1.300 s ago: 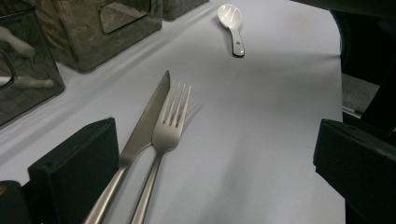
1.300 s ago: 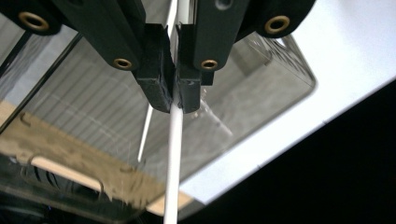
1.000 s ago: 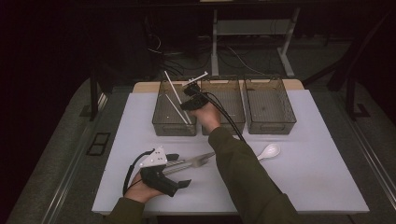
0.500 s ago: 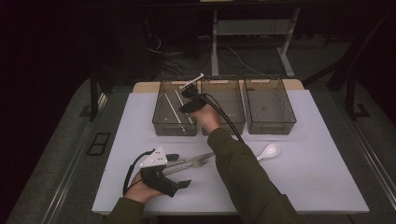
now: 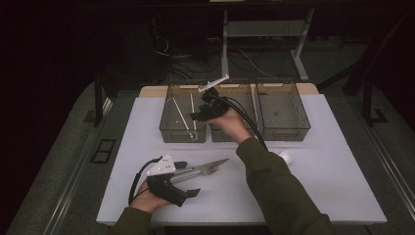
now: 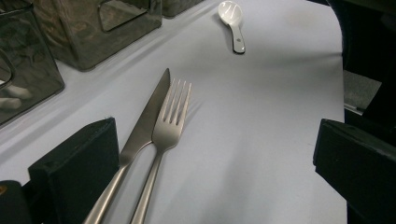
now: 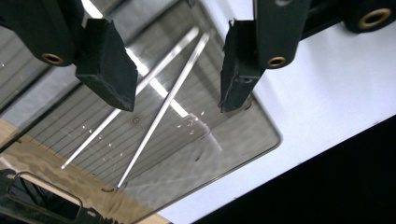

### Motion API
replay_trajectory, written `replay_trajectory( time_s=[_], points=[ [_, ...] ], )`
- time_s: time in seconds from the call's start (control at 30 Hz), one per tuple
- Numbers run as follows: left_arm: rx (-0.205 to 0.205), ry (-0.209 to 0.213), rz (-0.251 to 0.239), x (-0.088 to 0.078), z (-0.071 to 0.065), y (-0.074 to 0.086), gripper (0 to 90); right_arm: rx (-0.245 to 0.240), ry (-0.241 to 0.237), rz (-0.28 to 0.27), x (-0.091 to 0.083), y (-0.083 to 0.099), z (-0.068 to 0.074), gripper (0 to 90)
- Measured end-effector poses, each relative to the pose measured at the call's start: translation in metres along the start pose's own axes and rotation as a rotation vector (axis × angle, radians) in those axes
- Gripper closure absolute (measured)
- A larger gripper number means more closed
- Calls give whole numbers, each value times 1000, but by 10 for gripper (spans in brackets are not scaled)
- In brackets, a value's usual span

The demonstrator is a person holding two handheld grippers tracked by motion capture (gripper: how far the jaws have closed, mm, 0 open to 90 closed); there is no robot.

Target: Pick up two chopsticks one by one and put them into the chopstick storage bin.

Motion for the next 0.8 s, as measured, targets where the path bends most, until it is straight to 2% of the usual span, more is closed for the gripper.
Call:
replay_trajectory(
  time_s=[0.13, 0.17, 0.23, 0.37, 0.53, 0.8],
  points=[
    [-6, -2, 0, 1, -1, 0, 0, -24, -29, -24, -22, 9, 3, 438],
    [9, -2, 13, 0, 0, 0, 0, -30, -34, -27, -28, 12, 4, 435],
    [7, -4, 15, 1, 0, 1, 0, -43, -48, -31, -38, 18, 6, 429],
    [-1, -7, 16, 1, 0, 1, 0, -62, -54, -31, -57, 32, 8, 407],
    [1, -7, 21, 2, 1, 1, 0, -73, -60, -58, -78, 51, 8, 401],
    [-3, -11, 22, 2, 1, 2, 0, -56, -53, -92, -109, 90, 4, 393]
  ],
)
Point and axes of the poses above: each handheld gripper's, and its own axes: x roughly forward along the jaws, y roughly out of its underside, z roughly to its left, the point moved 1 cm from there along x, roughly forward along the jaws, and after that the axes turned 7 degrees about -y, right-handed, at the moved point
